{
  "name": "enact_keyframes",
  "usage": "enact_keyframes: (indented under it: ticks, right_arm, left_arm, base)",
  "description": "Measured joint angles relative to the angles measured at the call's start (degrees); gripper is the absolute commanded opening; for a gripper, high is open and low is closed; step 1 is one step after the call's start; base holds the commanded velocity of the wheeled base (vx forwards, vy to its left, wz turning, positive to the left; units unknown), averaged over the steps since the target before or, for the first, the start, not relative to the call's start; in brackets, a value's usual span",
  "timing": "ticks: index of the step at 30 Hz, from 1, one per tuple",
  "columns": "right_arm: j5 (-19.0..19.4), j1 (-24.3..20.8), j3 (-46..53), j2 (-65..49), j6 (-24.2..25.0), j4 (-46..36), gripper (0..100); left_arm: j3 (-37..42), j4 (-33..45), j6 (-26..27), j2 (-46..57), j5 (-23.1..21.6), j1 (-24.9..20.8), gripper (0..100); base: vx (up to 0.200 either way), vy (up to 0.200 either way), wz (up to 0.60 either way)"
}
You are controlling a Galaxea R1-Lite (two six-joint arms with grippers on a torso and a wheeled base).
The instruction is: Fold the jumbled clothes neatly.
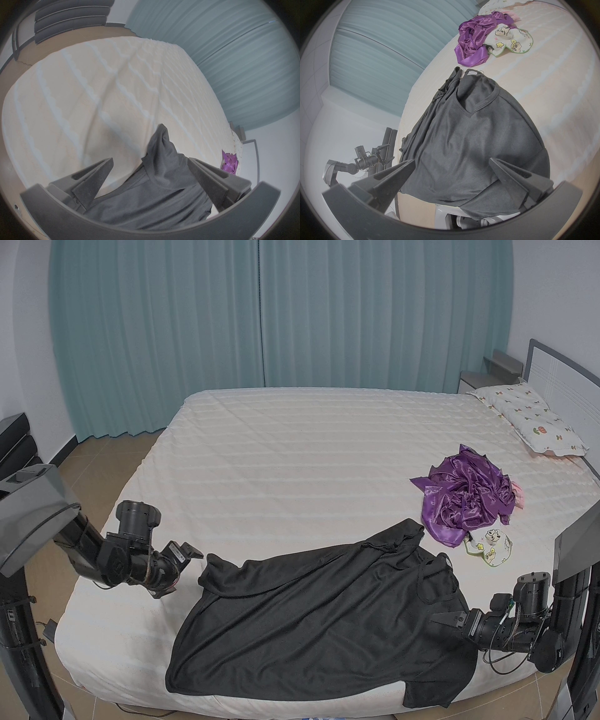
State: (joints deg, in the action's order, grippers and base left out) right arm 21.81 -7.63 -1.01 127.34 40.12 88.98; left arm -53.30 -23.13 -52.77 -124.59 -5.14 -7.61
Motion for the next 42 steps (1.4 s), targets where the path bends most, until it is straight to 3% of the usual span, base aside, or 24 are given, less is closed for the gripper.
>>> enact_keyframes:
  ticks: [9, 10, 27, 34, 42]
  right_arm:
    - [-0.5, 0.0, 0.0, 0.4, 0.0, 0.0, 100]
    - [-0.5, -0.1, 0.0, 0.4, 0.0, 0.0, 100]
    - [-0.6, 0.6, -0.1, 1.0, 0.0, 0.0, 100]
    - [-0.7, 1.9, -6.0, 1.5, 1.7, 0.0, 100]
    - [-5.4, 1.5, -16.4, 2.6, 5.7, 0.0, 100]
  left_arm:
    - [-5.6, 6.0, -0.1, -4.2, 2.1, -3.1, 100]
    - [-6.2, 6.3, -0.1, -4.6, 2.1, -3.3, 0]
    - [-12.3, 8.4, -0.1, -8.8, 4.2, -4.0, 0]
    - [-16.2, 8.1, -0.5, -8.0, 6.9, -2.8, 0]
    - [-24.6, 7.9, -4.0, -8.0, 9.7, -2.1, 0]
  base:
    - [0.0, 0.0, 0.0]
    - [0.0, 0.0, 0.0]
    - [0.0, 0.0, 0.0]
    - [0.0, 0.0, 0.0]
    - [0.0, 0.0, 0.0]
